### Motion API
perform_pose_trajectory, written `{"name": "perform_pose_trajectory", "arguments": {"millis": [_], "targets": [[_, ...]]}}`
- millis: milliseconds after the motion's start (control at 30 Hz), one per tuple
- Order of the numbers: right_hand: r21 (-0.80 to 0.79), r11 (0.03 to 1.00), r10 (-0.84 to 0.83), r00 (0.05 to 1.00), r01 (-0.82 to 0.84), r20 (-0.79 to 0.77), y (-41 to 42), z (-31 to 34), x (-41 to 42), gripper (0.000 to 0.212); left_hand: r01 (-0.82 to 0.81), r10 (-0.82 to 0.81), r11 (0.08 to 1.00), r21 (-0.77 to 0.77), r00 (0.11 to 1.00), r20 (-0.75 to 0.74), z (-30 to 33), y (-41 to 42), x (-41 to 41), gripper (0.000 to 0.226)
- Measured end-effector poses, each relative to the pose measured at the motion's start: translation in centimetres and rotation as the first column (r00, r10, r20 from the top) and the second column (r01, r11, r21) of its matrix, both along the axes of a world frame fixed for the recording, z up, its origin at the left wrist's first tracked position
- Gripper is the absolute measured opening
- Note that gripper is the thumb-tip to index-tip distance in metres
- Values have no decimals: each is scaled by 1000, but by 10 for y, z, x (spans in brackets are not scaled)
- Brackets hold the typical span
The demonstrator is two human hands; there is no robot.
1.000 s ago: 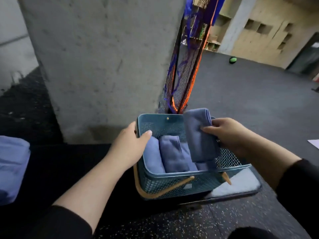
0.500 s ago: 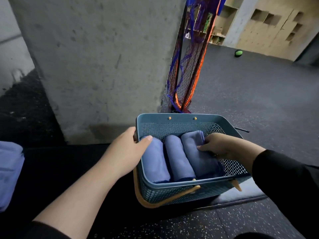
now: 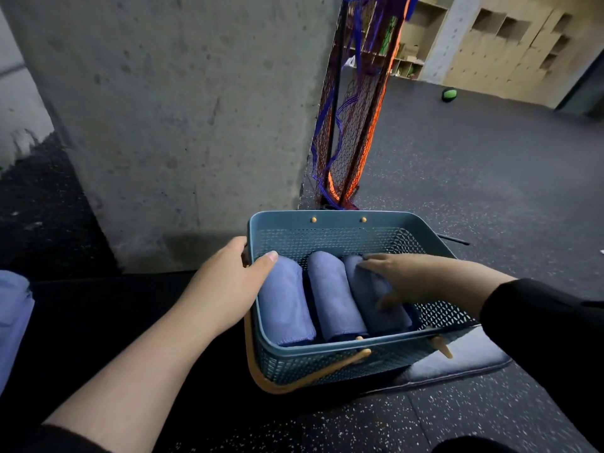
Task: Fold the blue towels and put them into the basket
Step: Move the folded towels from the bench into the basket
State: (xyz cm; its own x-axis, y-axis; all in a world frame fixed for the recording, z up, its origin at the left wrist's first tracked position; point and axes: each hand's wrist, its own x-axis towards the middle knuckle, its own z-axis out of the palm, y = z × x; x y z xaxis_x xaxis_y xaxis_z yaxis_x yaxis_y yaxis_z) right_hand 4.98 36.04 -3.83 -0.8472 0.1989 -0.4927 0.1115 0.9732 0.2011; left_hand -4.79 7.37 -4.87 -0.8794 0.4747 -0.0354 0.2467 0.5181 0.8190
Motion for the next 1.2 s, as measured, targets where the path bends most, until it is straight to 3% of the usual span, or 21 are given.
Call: {"name": "perform_pose_trajectory", "arguments": {"millis": [133,300,433,567,767,867,967,1100,1200], "targets": [[-87,996,-4,1000,4,-1,0,-6,-5,102,1,-1,1000,5,1000,-2,-1,0,0,37],[-157,987,40,998,-47,-50,-11,-4,-10,98,4,-4,1000,4,1000,0,-2,0,-2,38],[40,976,216,970,-213,-108,-14,-6,-9,103,3,-3,1000,-6,1000,-4,-2,1,-2,39],[-19,952,305,951,-306,-55,-27,-15,-11,113,-4,4,1000,-5,1000,-6,-5,0,-4,36],[33,910,416,908,-414,-57,-42,-18,-20,104,-17,17,1000,-4,1000,-15,-6,2,-5,37],[-33,933,355,933,-358,-61,-37,-11,-19,106,-12,12,1000,-4,1000,-16,-5,1,-4,38],[-145,968,178,969,-203,-173,-21,9,-13,100,-5,5,1000,-15,1000,-14,-5,1,-5,39],[-31,999,24,989,-29,-149,-9,11,4,63,-7,7,1000,-23,1000,-19,-6,0,-6,40],[-55,995,-92,989,87,-113,-7,-4,8,59,-11,11,1000,-28,1000,-18,-4,1,-4,39]]}}
